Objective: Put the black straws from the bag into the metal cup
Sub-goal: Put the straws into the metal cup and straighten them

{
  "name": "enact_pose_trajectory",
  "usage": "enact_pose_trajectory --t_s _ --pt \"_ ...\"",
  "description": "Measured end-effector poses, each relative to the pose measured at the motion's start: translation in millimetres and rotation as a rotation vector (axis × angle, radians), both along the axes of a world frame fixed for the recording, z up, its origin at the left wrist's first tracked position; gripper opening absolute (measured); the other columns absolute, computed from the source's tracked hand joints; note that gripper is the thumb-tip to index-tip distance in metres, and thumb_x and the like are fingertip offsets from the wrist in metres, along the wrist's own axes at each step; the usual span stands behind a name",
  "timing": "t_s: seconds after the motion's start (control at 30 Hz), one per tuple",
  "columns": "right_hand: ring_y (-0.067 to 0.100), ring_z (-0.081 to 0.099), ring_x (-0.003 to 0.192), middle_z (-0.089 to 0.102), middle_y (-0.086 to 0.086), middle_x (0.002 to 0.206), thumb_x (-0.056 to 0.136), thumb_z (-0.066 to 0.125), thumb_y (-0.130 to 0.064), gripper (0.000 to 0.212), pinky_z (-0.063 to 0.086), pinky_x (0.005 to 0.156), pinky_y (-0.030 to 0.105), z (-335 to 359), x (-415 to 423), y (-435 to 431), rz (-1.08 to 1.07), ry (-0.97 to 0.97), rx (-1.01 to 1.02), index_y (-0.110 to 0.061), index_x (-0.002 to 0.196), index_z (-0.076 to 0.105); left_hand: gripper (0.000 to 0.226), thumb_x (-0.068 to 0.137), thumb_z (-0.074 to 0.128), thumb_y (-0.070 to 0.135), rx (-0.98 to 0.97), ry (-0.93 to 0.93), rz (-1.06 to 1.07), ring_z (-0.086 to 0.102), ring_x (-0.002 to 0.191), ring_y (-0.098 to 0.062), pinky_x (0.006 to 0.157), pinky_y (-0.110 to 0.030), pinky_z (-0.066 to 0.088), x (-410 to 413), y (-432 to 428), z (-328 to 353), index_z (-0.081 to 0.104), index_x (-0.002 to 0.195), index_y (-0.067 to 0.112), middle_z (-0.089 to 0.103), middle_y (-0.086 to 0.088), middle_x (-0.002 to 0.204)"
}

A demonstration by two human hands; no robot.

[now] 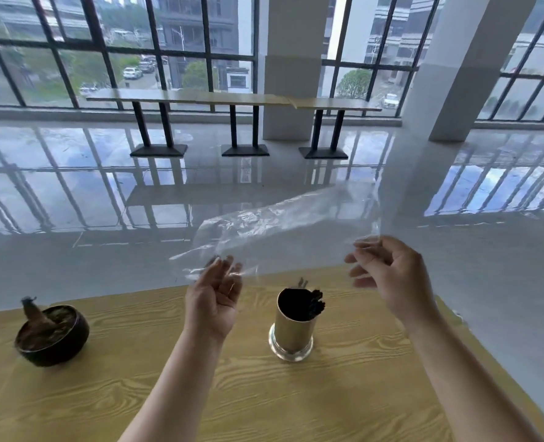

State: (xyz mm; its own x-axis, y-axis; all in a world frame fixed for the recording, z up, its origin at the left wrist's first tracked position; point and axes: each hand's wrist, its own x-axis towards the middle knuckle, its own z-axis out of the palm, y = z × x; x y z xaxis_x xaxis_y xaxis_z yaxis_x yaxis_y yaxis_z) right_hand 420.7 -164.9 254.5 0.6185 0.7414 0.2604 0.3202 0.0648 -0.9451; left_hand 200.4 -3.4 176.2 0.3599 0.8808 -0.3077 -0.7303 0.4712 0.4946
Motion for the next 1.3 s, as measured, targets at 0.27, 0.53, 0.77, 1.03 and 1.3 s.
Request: enact_pose_trajectory --t_s 0.27,0.53,0.77,1.03,1.3 --pt "0.018 0.067 0.053 0.076 0.011 0.072 0.091 0.067 0.006 0.016 0.061 0.053 0.031 -68.1 -83.8 54.9 0.160 0.308 -0.156 0.001 0.105 0.064 0.026 0.083 0.077 0.008 0.010 0.566 0.301 0.064 0.046 -0.017 0.048 -0.030 0.058 -129.3 5.6 -40.4 0.061 0.104 0.006 0.067 -0.010 0.063" --pt "0.025 0.072 0.061 0.076 0.011 0.080 0.090 0.070 -0.002 0.051 0.060 0.055 0.036 -146.0 -140.1 78.6 0.321 0.268 -0.401 -0.008 0.136 0.047 0.058 0.081 0.077 0.005 -0.001 1.064 0.534 0.067 0.054 -0.013 0.048 -0.031 0.056 -242.3 -25.6 -88.7 0.044 0.127 0.016 0.066 -0.013 0.094" --pt "0.022 0.066 0.053 0.072 0.019 0.088 0.088 0.068 0.002 0.058 0.061 0.061 0.051 -216.0 -179.2 86.5 0.327 0.256 -0.672 -0.018 0.137 0.044 0.094 0.077 0.079 0.014 0.008 1.676 0.220 0.054 0.119 -0.038 0.095 -0.045 0.044 -276.6 -52.4 -129.4 0.024 0.153 0.008 0.059 -0.015 0.124" --pt "0.034 0.065 0.108 0.065 0.016 0.121 0.086 0.067 -0.010 0.066 0.054 0.090 0.044 -254.7 -187.6 71.2 0.352 -0.161 -0.915 -0.014 0.145 0.036 0.064 0.088 0.063 0.047 0.101 2.184 -0.371 0.040 0.134 -0.038 0.105 -0.042 0.043 -267.7 -72.8 -169.4 0.038 0.144 0.028 0.023 -0.022 0.153" --pt "0.024 0.046 0.125 0.048 0.003 0.139 0.094 0.059 -0.031 0.050 0.043 0.100 0.032 -265.0 -189.4 61.5 0.399 -0.698 -0.959 -0.019 0.141 0.045 0.071 0.095 0.044 0.058 0.613 2.386 -0.604 0.000 0.153 -0.035 0.121 -0.052 0.018 -240.6 -79.4 -190.9 0.021 0.156 0.029 0.003 -0.013 0.167"
